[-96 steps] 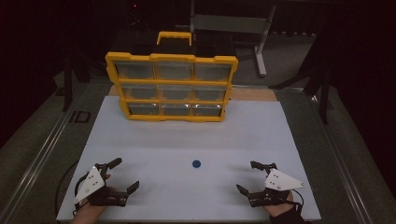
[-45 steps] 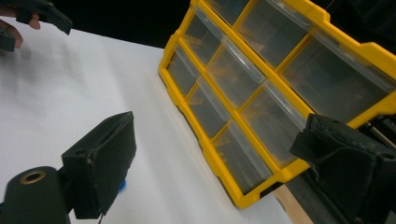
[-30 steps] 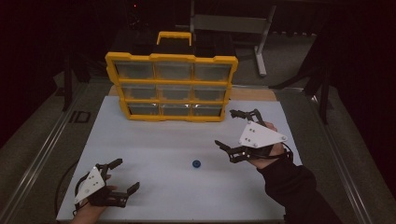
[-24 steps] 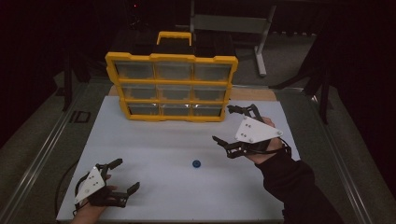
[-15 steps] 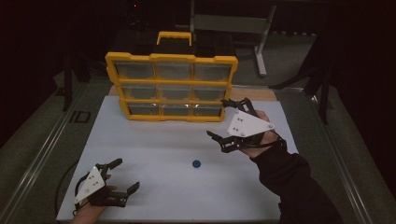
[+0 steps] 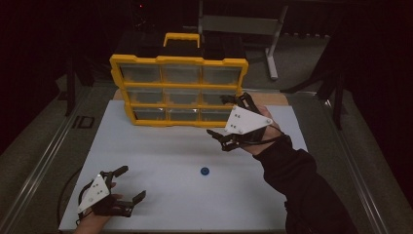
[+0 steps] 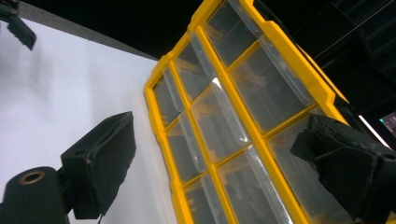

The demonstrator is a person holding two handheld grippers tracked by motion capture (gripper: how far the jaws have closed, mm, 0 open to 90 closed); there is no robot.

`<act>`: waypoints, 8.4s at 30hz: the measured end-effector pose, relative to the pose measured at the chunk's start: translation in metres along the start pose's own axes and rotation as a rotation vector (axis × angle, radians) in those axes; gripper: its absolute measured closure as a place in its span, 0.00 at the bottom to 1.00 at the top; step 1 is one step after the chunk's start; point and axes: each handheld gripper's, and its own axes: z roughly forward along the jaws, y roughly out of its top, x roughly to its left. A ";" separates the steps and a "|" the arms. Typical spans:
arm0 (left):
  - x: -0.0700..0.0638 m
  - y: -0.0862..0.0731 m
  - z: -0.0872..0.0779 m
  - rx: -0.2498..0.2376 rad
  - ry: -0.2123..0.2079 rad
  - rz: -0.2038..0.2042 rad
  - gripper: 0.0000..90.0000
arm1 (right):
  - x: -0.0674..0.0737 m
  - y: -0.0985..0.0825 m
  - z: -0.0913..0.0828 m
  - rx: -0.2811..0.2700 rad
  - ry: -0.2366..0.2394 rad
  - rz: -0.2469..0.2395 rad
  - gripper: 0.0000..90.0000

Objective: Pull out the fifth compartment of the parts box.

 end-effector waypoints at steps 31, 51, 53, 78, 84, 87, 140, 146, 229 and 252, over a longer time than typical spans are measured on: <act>-0.001 0.000 0.000 0.006 -0.008 0.008 0.00 | -0.004 0.015 0.056 0.032 0.074 -0.056 0.14; -0.001 -0.001 0.000 0.009 -0.011 0.003 0.00 | 0.000 0.006 0.100 0.041 0.134 -0.119 0.19; -0.001 0.000 0.000 0.009 -0.011 0.003 0.00 | -0.002 0.005 0.105 0.055 0.140 -0.135 0.21; 0.000 -0.001 -0.001 0.006 -0.011 0.000 0.00 | -0.011 0.000 0.139 0.004 0.083 -0.343 0.46; 0.000 -0.001 -0.001 0.006 -0.013 0.001 0.00 | -0.013 -0.006 0.147 -0.009 0.072 -0.399 0.55; 0.001 -0.001 -0.001 0.004 -0.008 0.000 0.00 | -0.011 -0.008 0.150 -0.019 0.068 -0.434 0.59; 0.000 -0.001 0.000 0.004 -0.024 0.002 0.00 | -0.019 -0.027 0.202 0.122 0.019 -0.544 0.75; 0.000 -0.001 0.000 0.007 -0.025 0.006 0.00 | -0.017 -0.027 0.205 0.125 -0.005 -0.522 0.82; -0.002 0.000 0.001 0.007 -0.026 0.016 0.00 | 0.014 0.000 0.155 0.107 0.167 -0.373 0.83; -0.002 0.000 0.002 0.007 -0.029 0.017 0.00 | 0.027 0.002 0.149 0.137 0.208 -0.339 0.83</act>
